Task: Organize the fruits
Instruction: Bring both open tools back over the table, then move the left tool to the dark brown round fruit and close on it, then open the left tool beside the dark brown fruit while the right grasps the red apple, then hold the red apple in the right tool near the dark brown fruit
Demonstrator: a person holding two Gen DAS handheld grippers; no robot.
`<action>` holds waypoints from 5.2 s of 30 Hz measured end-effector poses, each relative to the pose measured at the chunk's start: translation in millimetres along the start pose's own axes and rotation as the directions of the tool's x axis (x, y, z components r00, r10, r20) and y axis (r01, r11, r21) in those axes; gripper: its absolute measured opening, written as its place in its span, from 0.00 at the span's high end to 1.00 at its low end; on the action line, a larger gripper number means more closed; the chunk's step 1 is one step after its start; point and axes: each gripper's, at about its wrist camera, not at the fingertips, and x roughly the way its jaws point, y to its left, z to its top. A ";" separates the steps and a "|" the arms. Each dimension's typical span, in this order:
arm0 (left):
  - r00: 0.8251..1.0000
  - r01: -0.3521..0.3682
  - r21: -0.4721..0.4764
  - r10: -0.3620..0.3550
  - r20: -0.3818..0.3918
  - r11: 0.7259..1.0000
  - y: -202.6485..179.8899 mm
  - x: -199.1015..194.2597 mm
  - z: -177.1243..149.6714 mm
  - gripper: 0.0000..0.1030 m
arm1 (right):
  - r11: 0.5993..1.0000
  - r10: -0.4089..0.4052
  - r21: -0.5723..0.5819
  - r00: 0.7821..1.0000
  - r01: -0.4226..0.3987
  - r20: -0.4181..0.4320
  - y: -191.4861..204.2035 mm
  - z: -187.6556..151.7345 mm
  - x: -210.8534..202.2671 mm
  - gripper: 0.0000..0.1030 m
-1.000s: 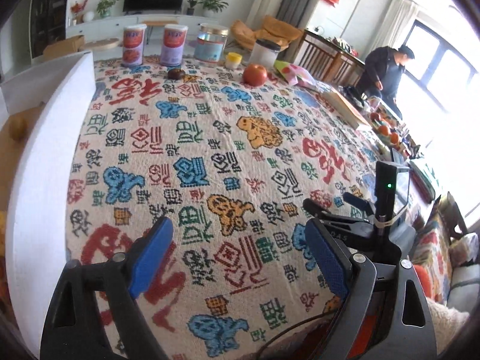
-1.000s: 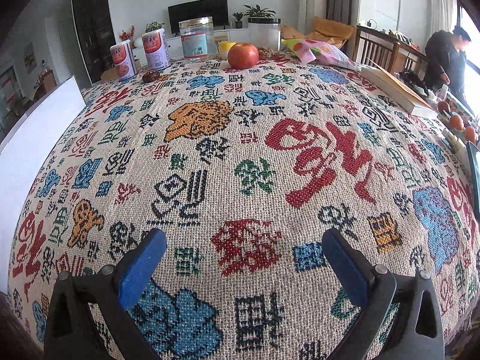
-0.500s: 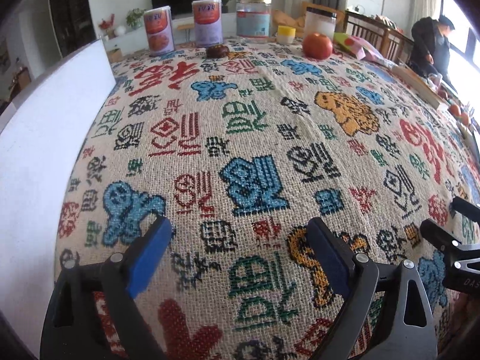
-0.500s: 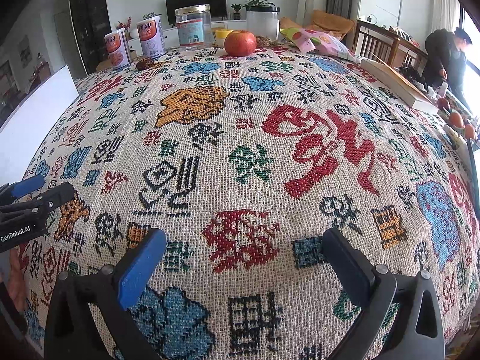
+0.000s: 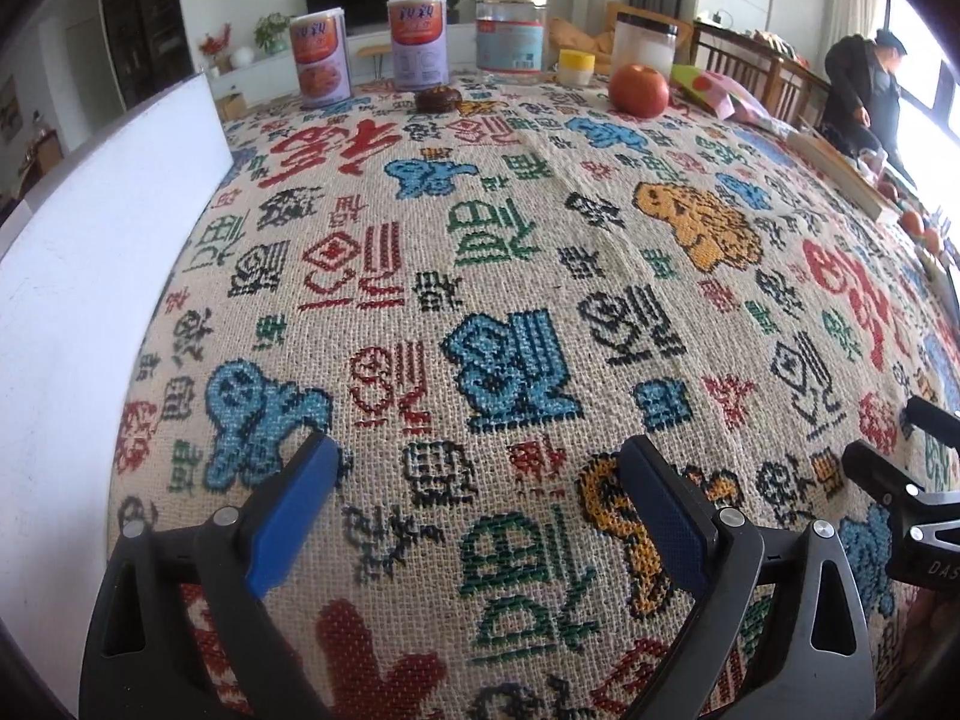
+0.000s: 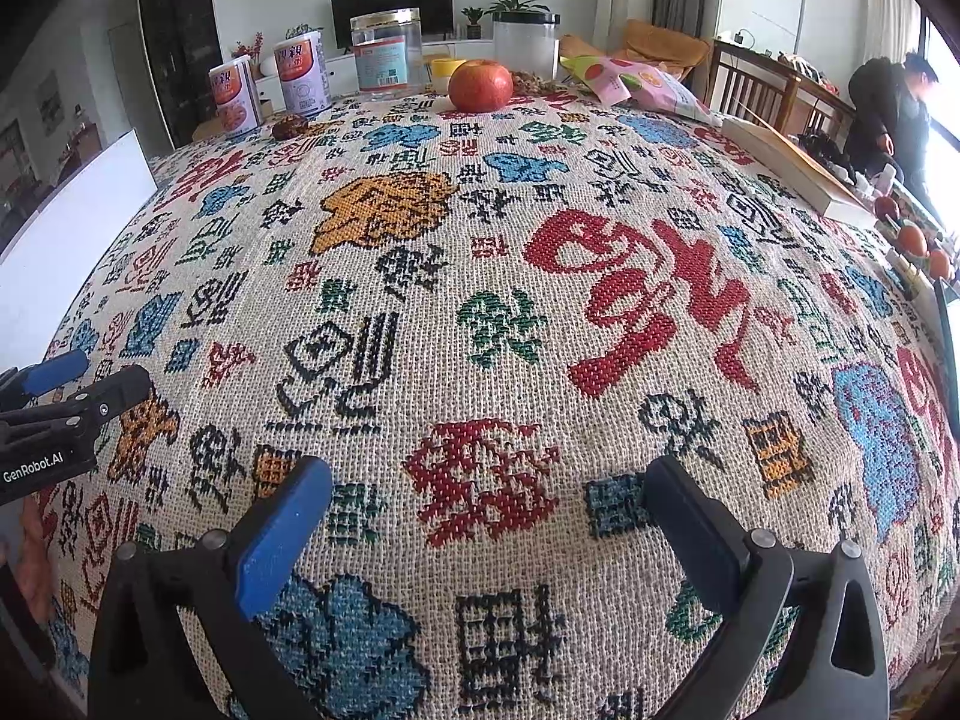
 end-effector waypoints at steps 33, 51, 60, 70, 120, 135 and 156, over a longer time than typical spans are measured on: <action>0.997 0.073 -0.128 -0.074 -0.005 0.989 6.4 5.1 28.8 0.07 | 0.996 -0.060 -0.056 0.997 0.062 0.037 -11.8 35.0 5.9 0.00; 0.995 -0.099 -0.140 0.099 -0.005 0.985 32.5 200.2 253.7 0.09 | 1.000 0.009 -0.012 1.000 -0.009 -0.017 -24.2 29.2 20.8 0.00; 0.996 -0.036 -0.176 0.051 0.077 0.984 38.8 162.1 221.6 0.55 | 1.000 0.010 -0.012 1.000 -0.010 -0.017 -24.3 29.6 21.0 0.00; 0.997 0.072 -0.133 -0.068 0.032 0.989 8.0 28.3 78.7 0.55 | 1.000 0.010 -0.011 1.000 -0.010 -0.017 -24.3 29.6 21.0 0.00; 0.997 -0.076 -0.091 0.075 -0.012 0.993 9.0 37.1 39.1 0.03 | 0.972 0.222 -0.065 0.971 -0.228 -0.084 -7.6 192.0 98.1 0.34; 0.997 -0.078 -0.089 0.077 -0.012 0.993 8.9 37.4 39.2 0.02 | 0.990 0.093 -0.106 0.995 -0.089 0.031 26.8 42.9 9.4 0.09; 0.997 -0.083 -0.087 0.082 -0.014 0.993 10.1 37.3 39.5 0.01 | 0.996 0.062 -0.070 0.998 -0.063 -0.017 21.2 36.4 26.3 0.00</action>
